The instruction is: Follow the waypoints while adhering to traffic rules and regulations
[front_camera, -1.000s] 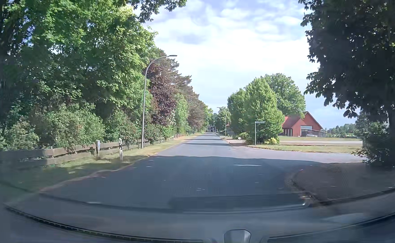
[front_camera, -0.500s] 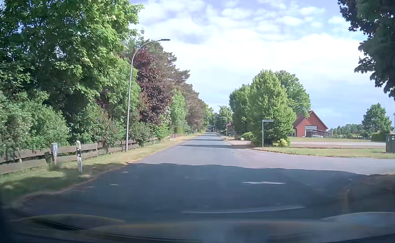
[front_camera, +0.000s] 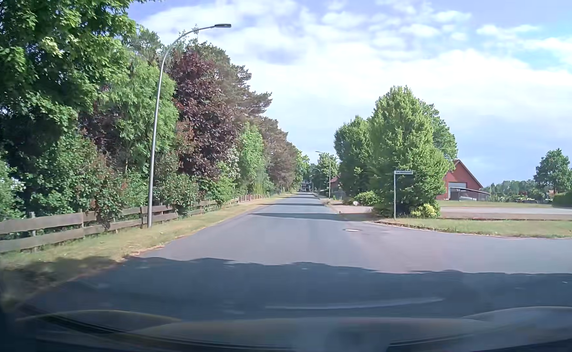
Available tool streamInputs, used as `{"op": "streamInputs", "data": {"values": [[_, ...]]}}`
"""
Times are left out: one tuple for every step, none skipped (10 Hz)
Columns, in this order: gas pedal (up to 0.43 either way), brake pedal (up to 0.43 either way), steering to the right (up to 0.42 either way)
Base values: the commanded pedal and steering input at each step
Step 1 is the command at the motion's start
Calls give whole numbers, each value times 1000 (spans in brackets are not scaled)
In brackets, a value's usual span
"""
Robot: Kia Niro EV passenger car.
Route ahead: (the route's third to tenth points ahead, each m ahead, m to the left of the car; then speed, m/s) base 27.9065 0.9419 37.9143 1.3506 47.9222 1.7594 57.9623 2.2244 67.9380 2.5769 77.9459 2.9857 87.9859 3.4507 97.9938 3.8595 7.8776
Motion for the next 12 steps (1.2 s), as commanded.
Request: {"op": "streamInputs", "data": {"values": [[299, 6, 4], [299, 6, 4], [299, 6, 4], [311, 6, 4], [311, 6, 3], [311, 6, 1], [311, 6, -4], [311, 6, -9], [311, 6, -10], [311, 6, -10], [311, 6, -9], [299, 6, -8]]}}
